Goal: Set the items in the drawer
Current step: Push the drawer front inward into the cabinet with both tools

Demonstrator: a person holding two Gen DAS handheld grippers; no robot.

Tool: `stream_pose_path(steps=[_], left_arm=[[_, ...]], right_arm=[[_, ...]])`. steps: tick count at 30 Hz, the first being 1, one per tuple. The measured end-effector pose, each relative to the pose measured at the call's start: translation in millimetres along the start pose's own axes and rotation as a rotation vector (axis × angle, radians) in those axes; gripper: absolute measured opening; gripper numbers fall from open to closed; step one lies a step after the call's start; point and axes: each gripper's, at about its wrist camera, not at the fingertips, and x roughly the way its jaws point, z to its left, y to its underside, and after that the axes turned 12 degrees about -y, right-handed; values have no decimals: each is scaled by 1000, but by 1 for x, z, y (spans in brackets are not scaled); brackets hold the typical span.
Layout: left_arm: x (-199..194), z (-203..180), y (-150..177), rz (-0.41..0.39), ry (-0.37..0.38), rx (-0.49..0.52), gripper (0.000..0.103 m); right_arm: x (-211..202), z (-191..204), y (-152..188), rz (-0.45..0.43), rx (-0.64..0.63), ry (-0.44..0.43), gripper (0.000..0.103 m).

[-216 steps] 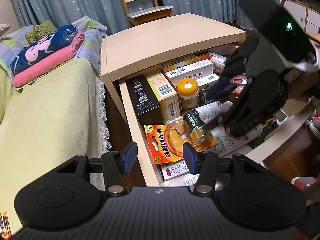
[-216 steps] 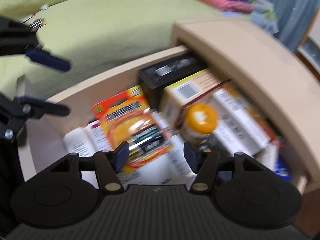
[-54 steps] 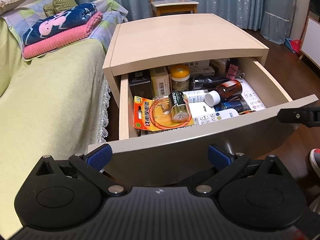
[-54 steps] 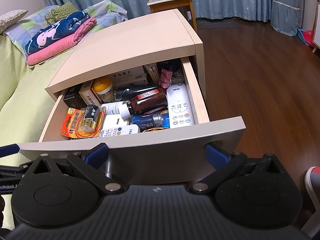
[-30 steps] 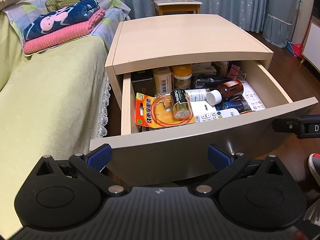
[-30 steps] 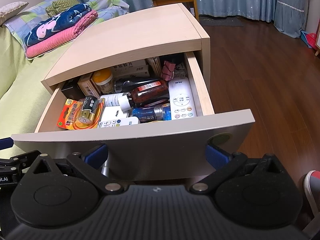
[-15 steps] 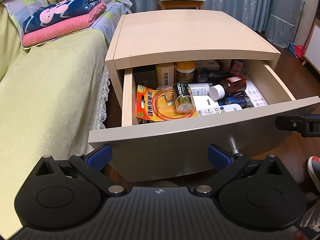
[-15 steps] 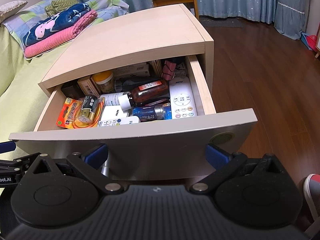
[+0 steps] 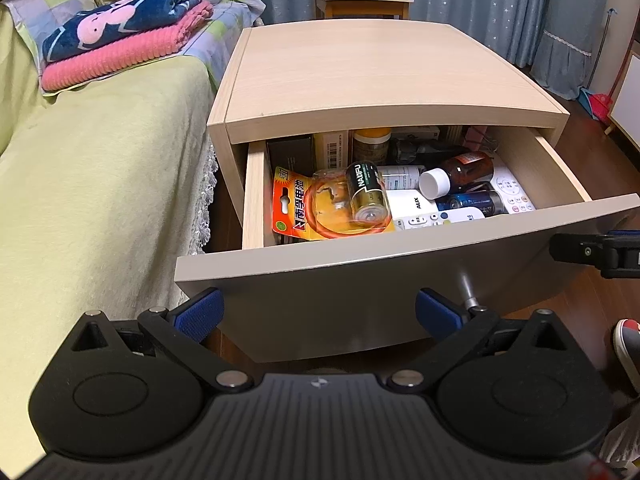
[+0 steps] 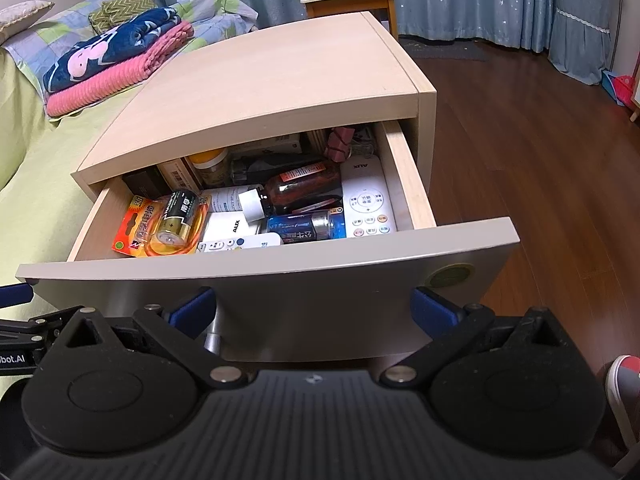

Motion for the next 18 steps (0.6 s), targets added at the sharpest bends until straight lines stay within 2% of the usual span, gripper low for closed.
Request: stream_pose_path(steps=[18], left_arm=[[4, -2, 0, 16, -2, 1, 102]], right_arm=[[6, 1, -2, -25, 8, -5, 102]])
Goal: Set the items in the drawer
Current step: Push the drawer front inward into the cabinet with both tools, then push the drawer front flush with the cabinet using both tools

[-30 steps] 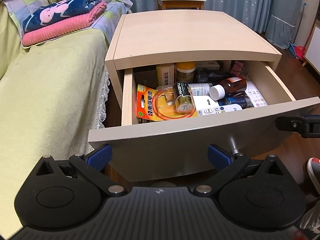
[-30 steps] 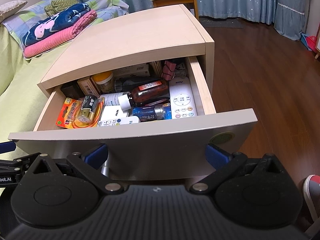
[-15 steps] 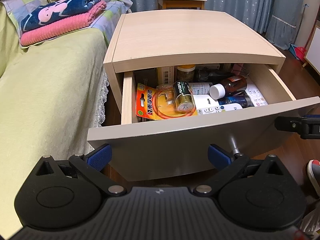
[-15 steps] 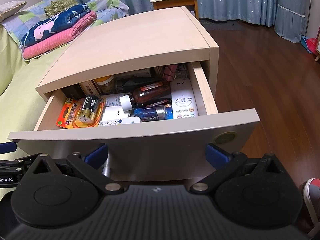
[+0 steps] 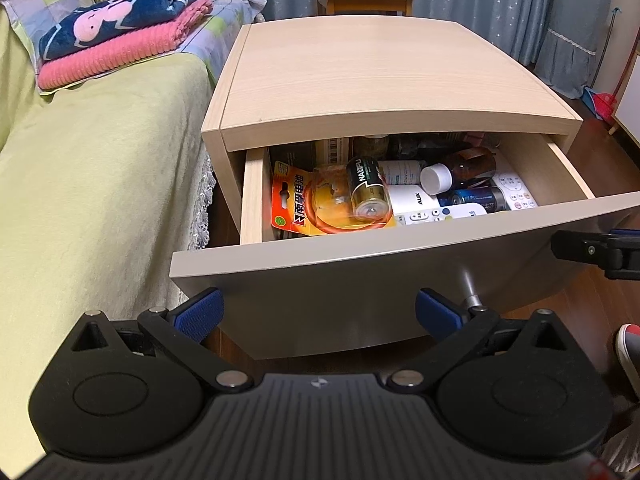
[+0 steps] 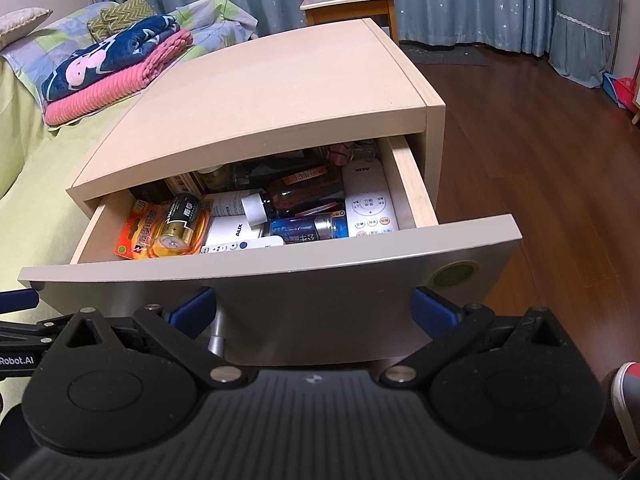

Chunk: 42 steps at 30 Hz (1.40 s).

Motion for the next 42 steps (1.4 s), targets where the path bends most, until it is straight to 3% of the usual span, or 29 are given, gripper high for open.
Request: stream_pose_path(steps=[42], left_arm=[[11, -8, -1, 22, 60, -48, 102]], right_arm=[[18, 4, -15, -49, 7, 8, 102]])
